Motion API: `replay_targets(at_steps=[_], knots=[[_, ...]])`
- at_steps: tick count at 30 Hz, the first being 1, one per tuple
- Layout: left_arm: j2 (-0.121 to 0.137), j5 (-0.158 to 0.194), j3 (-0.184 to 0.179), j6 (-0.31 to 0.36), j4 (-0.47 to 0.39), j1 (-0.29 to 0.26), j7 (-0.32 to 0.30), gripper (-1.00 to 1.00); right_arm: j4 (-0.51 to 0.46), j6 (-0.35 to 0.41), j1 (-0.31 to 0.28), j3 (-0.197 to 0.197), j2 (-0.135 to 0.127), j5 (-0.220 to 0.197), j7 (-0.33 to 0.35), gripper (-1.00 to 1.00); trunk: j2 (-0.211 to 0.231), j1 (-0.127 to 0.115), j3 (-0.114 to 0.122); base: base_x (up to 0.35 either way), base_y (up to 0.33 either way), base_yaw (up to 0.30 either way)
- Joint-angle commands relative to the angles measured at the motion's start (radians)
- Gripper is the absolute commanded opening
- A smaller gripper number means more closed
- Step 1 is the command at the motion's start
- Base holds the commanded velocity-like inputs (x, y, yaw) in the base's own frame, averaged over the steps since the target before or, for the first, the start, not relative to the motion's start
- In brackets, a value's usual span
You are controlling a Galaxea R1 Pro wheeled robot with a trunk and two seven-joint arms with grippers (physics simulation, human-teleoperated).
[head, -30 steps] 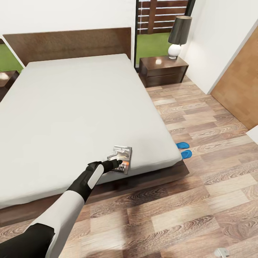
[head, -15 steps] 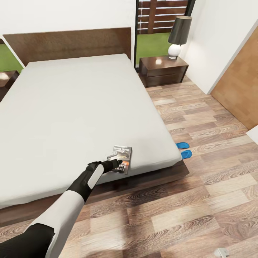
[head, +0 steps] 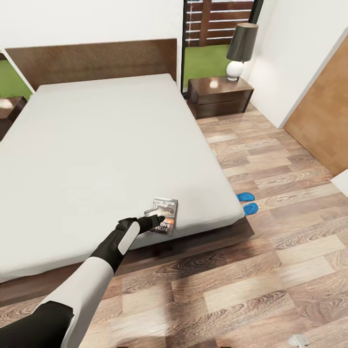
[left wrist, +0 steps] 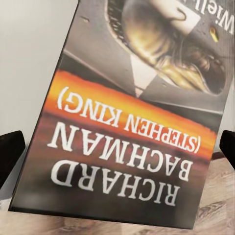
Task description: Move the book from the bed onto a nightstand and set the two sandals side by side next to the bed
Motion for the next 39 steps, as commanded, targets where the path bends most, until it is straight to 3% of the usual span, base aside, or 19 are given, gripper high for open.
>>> replay_targets(at_steps=[1,10,12,14,17,20,22,25,26,27,30,33,38,39], knots=[[0.001,0.011,-0.003,0.003,-0.002,0.0,0.01,1.0,0.0,0.004,0.0,-0.007,0.0,0.002,0.004,1.0,0.007,-0.004,0.003,0.0,0.0,0.0],[0.011,0.011,-0.001,0.008,-0.008,0.0,0.009,1.0,0.0,0.004,0.0,-0.007,-0.001,0.002,0.004,1.0,0.07,-0.038,0.031,0.0,0.0,0.0],[0.021,0.012,0.0,0.009,-0.013,0.0,-0.006,1.0,0.0,0.004,0.0,-0.007,-0.001,0.002,0.004,1.0,0.084,-0.046,0.037,0.0,0.0,0.0],[0.038,0.012,0.002,0.011,-0.02,0.0,-0.059,1.0,0.0,0.004,0.0,-0.008,-0.001,0.002,0.004,1.0,0.098,-0.054,0.043,0.0,0.0,0.0],[0.072,0.012,0.003,0.04,-0.025,0.0,-0.182,1.0,0.0,0.004,0.0,-0.007,0.0,0.002,0.003,1.0,0.119,-0.065,0.053,0.0,0.0,0.0],[0.101,0.012,0.015,0.112,-0.026,0.0,-0.283,1.0,0.0,0.004,0.0,-0.007,-0.001,0.002,0.003,1.0,0.14,-0.077,0.062,0.0,0.0,0.0],[0.138,0.015,0.022,0.15,-0.023,0.0,-0.409,1.0,0.0,0.004,0.0,-0.007,-0.001,0.002,0.003,1.0,0.154,-0.084,0.068,0.0,0.0,0.0],[0.192,0.024,0.024,0.217,0.001,0.005,-0.684,1.0,0.0,0.004,0.0,-0.007,-0.001,0.002,0.003,1.0,0.175,-0.096,0.078,0.0,0.0,0.0],[0.201,0.024,0.024,0.226,0.011,0.009,-0.732,1.0,0.0,0.004,0.0,-0.007,-0.001,0.002,0.003,1.0,0.182,-0.1,0.081,0.0,0.0,0.0],[0.221,0.023,0.024,0.237,0.033,0.019,-0.821,1.0,0.0,0.004,0.0,-0.007,-0.001,0.002,0.003,1.0,0.189,-0.104,0.084,0.0,0.0,0.0],[0.268,0.015,0.022,0.245,0.078,0.043,-0.963,1.0,0.0,0.004,0.0,-0.008,-0.001,0.002,0.003,1.0,0.21,-0.115,0.094,0.0,0.0,0.0],[0.338,-0.022,0.02,0.194,0.149,0.131,-1.087,1.0,-0.002,0.005,0.0,-0.011,-0.001,0.001,0.009,1.0,0.231,-0.127,0.103,0.0,0.0,0.0],[0.36,-0.048,0.018,0.058,0.221,0.227,-1.155,1.0,-0.009,0.006,0.0,-0.016,0.0,0.0,0.009,1.0,0.266,-0.146,0.119,0.0,0.0,0.0],[0.367,-0.059,0.018,0.012,0.266,0.246,-1.178,1.0,-0.011,0.008,0.0,-0.017,0.0,0.0,0.009,1.0,0.273,-0.15,0.122,0.0,0.0,0.0]])
